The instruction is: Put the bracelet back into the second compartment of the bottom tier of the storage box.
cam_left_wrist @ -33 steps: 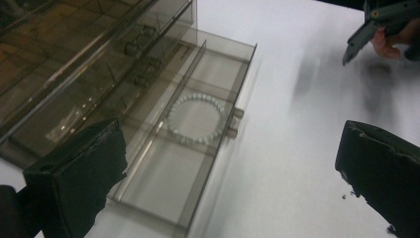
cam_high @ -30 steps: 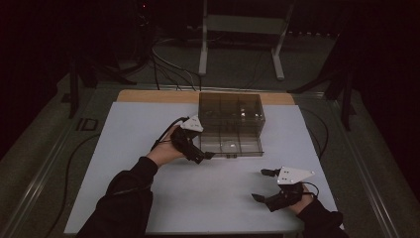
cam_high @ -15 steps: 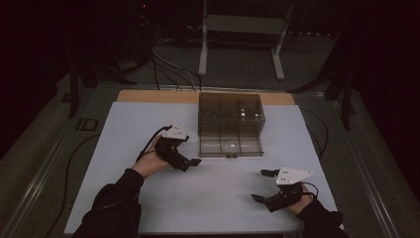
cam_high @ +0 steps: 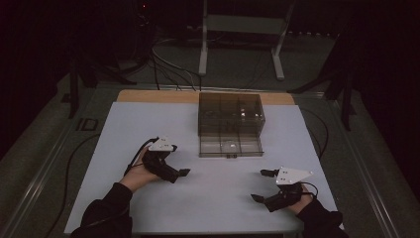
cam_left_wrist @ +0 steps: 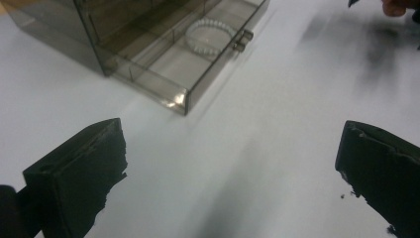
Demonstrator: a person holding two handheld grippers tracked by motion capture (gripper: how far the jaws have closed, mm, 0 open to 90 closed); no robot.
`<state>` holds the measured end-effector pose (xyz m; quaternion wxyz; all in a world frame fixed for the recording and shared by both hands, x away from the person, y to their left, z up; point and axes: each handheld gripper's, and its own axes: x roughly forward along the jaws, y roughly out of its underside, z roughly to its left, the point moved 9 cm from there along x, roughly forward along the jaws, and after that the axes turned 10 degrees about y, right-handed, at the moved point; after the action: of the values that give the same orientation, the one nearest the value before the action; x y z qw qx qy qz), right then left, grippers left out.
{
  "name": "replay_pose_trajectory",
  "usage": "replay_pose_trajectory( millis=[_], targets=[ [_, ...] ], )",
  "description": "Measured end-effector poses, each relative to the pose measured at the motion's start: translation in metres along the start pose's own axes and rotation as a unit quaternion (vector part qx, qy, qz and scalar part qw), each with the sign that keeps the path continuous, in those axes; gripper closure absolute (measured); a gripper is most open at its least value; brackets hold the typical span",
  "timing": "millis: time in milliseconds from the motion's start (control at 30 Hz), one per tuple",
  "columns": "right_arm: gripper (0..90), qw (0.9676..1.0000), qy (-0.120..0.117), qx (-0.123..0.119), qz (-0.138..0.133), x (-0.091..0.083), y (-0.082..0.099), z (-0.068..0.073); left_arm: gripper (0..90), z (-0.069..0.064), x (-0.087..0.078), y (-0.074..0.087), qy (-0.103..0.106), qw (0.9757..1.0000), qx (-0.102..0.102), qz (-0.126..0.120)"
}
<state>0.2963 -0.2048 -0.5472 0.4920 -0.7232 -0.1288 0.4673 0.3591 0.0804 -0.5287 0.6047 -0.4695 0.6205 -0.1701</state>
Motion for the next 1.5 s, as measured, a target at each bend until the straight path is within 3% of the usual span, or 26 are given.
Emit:
replay_pose_trajectory(
  millis=[767,967,1100,1267,1500],
  targets=[
    [9.7,1.0000,0.004,-0.003,0.000,0.000,0.000,-0.001,0.0,-0.033,-0.025,0.055,-0.008,0.9998,-0.018,0.007],
    [9.7,1.0000,0.006,-0.003,-0.002,0.000,0.000,-0.001,0.0,-0.041,-0.033,0.060,-0.015,0.9997,-0.021,-0.002],
    [9.7,1.0000,0.006,-0.003,-0.001,0.000,0.000,-0.001,0.0,-0.044,-0.037,0.065,-0.020,0.9997,-0.015,0.004],
    [9.7,1.0000,0.006,-0.004,-0.001,0.000,0.001,-0.002,0.0,-0.042,-0.039,0.071,-0.032,0.9994,-0.016,0.004],
    [9.7,0.9999,0.008,-0.006,0.002,0.000,0.001,-0.001,0.0,-0.045,-0.037,0.075,-0.022,0.9997,-0.013,0.007]
  ],
)
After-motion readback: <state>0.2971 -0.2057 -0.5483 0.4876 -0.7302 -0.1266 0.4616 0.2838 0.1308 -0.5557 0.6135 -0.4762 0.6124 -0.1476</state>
